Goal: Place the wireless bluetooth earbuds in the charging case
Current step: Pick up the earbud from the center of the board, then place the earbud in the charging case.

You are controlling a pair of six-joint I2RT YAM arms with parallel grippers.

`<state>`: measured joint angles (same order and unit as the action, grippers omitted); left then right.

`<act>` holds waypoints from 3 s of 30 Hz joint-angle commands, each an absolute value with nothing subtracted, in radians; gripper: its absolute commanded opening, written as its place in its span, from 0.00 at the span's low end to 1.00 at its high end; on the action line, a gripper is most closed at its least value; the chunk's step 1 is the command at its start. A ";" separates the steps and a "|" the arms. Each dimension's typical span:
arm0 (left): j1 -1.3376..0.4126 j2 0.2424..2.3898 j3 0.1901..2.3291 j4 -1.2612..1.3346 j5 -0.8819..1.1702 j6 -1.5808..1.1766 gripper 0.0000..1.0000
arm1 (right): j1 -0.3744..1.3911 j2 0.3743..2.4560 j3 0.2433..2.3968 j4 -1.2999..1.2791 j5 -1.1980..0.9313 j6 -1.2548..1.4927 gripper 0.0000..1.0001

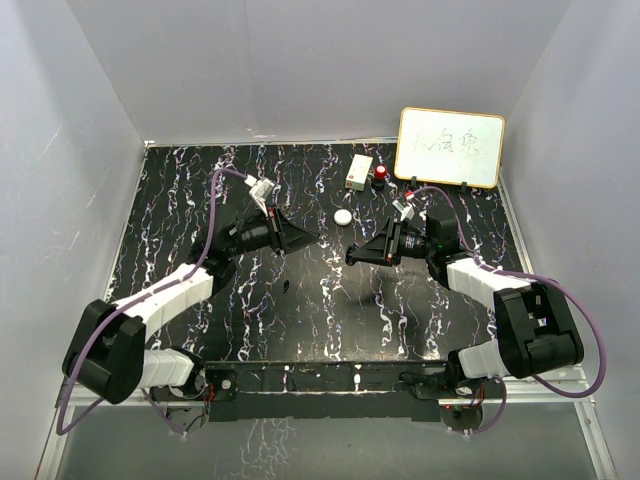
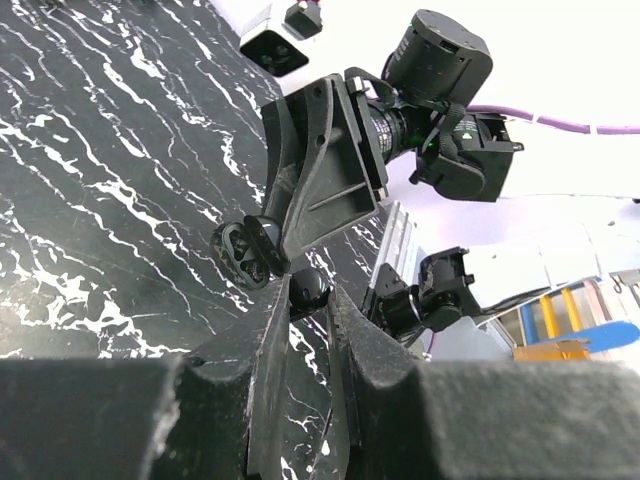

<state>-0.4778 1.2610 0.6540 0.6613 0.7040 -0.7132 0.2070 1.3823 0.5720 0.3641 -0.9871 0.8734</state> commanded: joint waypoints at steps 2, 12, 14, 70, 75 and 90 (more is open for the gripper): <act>-0.446 1.326 0.653 0.907 0.880 -0.796 0.00 | 0.202 1.342 0.603 0.419 -1.013 0.887 0.00; -0.425 1.491 0.660 1.192 0.989 -0.948 0.00 | 0.201 1.321 0.583 0.466 -1.021 0.935 0.00; -0.424 1.495 0.665 1.192 0.998 -0.944 0.00 | 0.202 1.318 0.580 0.473 -1.021 0.941 0.00; -0.515 1.728 0.756 1.622 0.933 -1.098 0.00 | 0.245 1.431 0.568 0.859 -0.941 1.252 0.00; -0.534 1.724 0.764 1.578 0.930 -1.056 0.00 | 0.245 1.434 0.563 0.890 -0.939 1.274 0.00; -0.540 1.725 0.747 1.565 0.874 -0.987 0.00 | 0.246 1.430 0.548 0.933 -0.946 1.308 0.00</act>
